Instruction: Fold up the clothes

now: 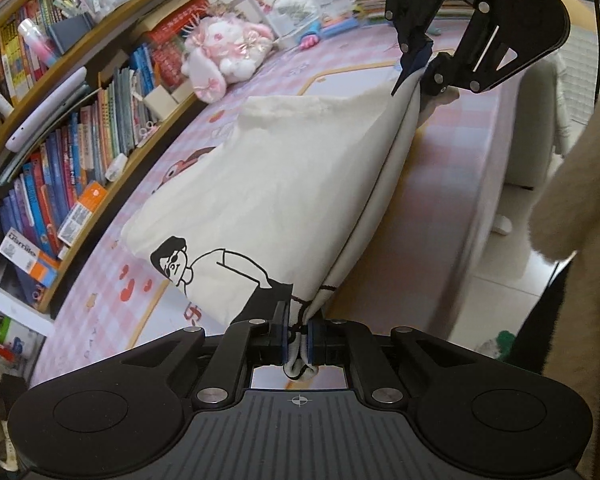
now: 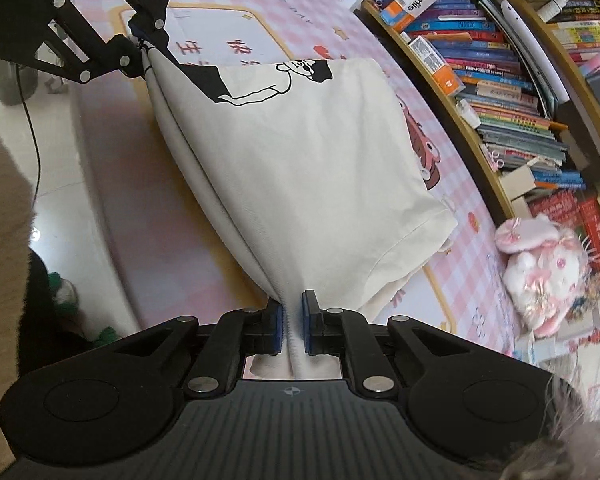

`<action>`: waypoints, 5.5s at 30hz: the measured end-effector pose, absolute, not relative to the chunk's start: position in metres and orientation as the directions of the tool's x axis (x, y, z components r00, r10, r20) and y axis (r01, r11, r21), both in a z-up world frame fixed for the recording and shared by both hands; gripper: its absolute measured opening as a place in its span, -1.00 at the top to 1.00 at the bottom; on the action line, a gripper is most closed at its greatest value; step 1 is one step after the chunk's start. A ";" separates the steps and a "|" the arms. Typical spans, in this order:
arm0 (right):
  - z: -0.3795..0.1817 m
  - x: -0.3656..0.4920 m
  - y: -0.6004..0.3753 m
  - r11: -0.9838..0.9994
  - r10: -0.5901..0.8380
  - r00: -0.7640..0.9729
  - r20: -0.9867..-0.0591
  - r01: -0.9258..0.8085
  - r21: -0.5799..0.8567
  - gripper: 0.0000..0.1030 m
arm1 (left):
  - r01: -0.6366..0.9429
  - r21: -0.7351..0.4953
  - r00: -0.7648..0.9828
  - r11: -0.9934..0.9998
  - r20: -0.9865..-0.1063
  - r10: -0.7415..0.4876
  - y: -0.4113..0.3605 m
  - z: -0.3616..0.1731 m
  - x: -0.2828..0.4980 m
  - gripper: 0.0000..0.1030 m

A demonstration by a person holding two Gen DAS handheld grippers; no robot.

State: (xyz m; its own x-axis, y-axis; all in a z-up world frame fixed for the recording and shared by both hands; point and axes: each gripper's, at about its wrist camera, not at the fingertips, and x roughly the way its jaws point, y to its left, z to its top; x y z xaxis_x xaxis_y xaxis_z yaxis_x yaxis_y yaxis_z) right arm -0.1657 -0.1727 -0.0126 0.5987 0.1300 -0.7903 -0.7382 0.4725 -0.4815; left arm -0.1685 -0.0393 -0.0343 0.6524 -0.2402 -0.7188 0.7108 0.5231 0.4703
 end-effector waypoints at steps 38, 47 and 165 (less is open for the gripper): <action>0.089 -0.095 -0.198 0.623 0.263 0.659 -0.705 -0.674 -0.398 0.88 | 0.587 0.373 0.722 0.719 -0.642 -0.257 -0.038 0.058 -0.059 0.85; 0.088 -0.036 -0.219 0.575 0.372 0.579 -0.725 -0.757 -0.310 0.88 | 0.590 0.323 0.652 0.739 -0.731 -0.202 -0.043 0.052 0.003 0.81; -0.037 0.032 -0.308 0.765 0.543 0.423 -0.726 0.109 0.635 0.00 | -0.149 -0.431 0.564 0.890 -0.776 -0.282 0.048 -0.032 0.015 -0.49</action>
